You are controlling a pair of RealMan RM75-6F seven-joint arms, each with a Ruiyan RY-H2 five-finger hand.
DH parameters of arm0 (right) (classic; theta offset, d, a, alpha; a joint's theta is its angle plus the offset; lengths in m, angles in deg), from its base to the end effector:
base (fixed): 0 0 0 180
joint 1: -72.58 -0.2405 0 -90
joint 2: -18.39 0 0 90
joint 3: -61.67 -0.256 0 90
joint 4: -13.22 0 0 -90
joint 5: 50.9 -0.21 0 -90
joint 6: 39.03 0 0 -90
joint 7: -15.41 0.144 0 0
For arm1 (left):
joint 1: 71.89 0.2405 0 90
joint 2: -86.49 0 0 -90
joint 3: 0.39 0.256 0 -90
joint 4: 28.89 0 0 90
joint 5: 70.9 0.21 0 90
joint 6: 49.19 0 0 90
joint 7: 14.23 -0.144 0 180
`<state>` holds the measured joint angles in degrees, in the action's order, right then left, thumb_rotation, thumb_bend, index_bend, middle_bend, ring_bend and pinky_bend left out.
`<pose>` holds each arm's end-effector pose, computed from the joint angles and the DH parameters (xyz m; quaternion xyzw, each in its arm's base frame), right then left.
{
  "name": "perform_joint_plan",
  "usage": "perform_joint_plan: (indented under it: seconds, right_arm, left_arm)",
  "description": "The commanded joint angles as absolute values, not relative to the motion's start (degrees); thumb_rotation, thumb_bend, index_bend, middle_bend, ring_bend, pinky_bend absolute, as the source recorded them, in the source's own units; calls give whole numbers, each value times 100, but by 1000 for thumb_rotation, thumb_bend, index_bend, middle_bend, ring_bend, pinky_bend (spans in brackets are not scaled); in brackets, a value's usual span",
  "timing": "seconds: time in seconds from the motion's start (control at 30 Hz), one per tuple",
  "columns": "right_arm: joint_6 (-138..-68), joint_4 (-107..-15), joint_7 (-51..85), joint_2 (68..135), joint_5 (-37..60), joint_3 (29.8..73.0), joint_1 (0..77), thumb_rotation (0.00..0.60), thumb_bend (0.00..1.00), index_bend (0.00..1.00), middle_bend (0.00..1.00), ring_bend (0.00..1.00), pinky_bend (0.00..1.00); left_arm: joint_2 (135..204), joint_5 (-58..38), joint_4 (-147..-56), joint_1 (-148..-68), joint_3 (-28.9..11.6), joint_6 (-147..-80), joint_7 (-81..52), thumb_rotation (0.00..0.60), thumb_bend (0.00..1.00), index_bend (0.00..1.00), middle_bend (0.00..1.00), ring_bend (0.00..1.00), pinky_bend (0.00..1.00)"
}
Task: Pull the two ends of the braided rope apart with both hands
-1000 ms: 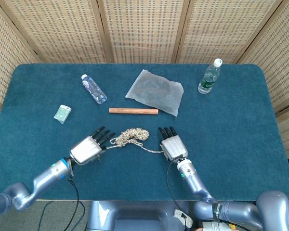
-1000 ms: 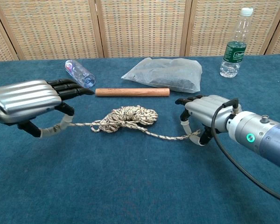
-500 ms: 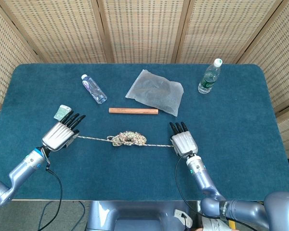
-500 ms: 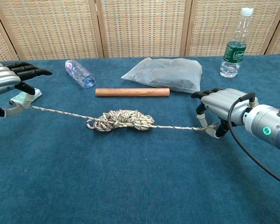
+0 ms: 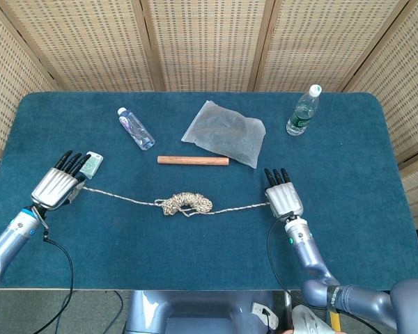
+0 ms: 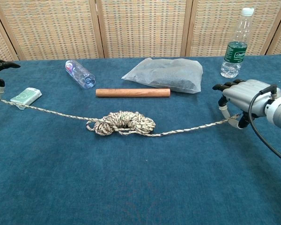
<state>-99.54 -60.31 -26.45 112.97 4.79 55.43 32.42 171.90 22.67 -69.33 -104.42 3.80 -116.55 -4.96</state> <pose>-0.2090 -0.3465 -0.0276 0.7589 -0.2729 0.2203 0.5487 -0.3289 0.3512 0.0896 -0.7974 -0.1825 -0.2689 0.5084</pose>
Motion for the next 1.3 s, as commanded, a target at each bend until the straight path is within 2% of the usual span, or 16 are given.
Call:
perform_joint_plan:
  seconds: [0.03, 0.47, 0.5, 0.53, 0.57, 0.6, 0.63, 0.67, 0.7, 0.93, 1.07, 1.17, 1.3]
  right_arm:
    - [-9951, -6019, -2610, 11224, 484, 5536, 3284, 600, 434, 665, 0, 0, 0]
    - [-9974, -6062, -2585, 11123, 602, 5531, 3363, 600, 434, 665, 0, 0, 0]
    - [-9968, -6084, -2569, 11116, 610, 5533, 3373, 600, 434, 654, 0, 0, 0]
    - [-9954, -6106, -2537, 11102, 625, 5536, 3381, 600, 425, 583, 0, 0, 0]
    - [-9940, -6134, -2496, 11086, 634, 5533, 3390, 600, 392, 500, 0, 0, 0]
    - [-9926, -6176, -2451, 11063, 638, 5523, 3401, 600, 297, 329, 0, 0, 0]
    - [-9924, -6203, -2426, 11049, 640, 5515, 3407, 600, 171, 158, 0, 0, 0]
    - [-9932, -6252, -2383, 11026, 653, 5500, 3417, 600, 93, 79, 0, 0, 0]
    - [-9947, -6290, -2352, 11009, 668, 5489, 3426, 600, 22, 13, 0, 0, 0]
    - [-10196, -6834, -2045, 10666, 1005, 5422, 3524, 600, 0, 0, 0, 0, 0]
    - [-10548, -7473, -1600, 10181, 1518, 5472, 3738, 600, 0, 0, 0, 0, 0]
    - [-11034, -7837, -799, 9698, 2269, 5752, 4151, 600, 0, 0, 0, 0, 0]
    - [-12099, -7478, 587, 9329, 3441, 6322, 4912, 600, 0, 0, 0, 0, 0]
  left_arm:
    - [17323, 2217, -6598, -10358, 395, -11630, -225, 600, 497, 831, 0, 0, 0]
    - [17489, 2258, -6210, -10284, 428, -11736, 71, 600, 498, 834, 0, 0, 0]
    - [17484, 2257, -6230, -10283, 428, -11734, 84, 600, 498, 833, 0, 0, 0]
    - [17474, 2258, -6250, -10280, 432, -11728, 101, 600, 485, 809, 0, 0, 0]
    - [17463, 2256, -6269, -10277, 435, -11720, 114, 600, 397, 684, 0, 0, 0]
    - [17441, 2255, -6309, -10275, 438, -11709, 145, 600, 255, 457, 0, 0, 0]
    - [17424, 2255, -6342, -10275, 439, -11708, 183, 600, 156, 291, 0, 0, 0]
    - [17395, 2241, -6399, -10271, 431, -11708, 246, 600, 41, 95, 0, 0, 0]
    - [17372, 2226, -6442, -10266, 421, -11704, 285, 600, 0, 5, 0, 0, 0]
    - [17000, 2060, -7039, -10163, 258, -11925, 521, 600, 0, 0, 0, 0, 0]
    - [16467, 1852, -7927, -9915, 84, -12320, 698, 600, 0, 0, 0, 0, 0]
    - [15893, 1572, -9006, -9455, -20, -12803, 563, 600, 0, 0, 0, 0, 0]
    - [15387, 1324, -10220, -8648, 128, -13474, 217, 600, 0, 0, 0, 0, 0]
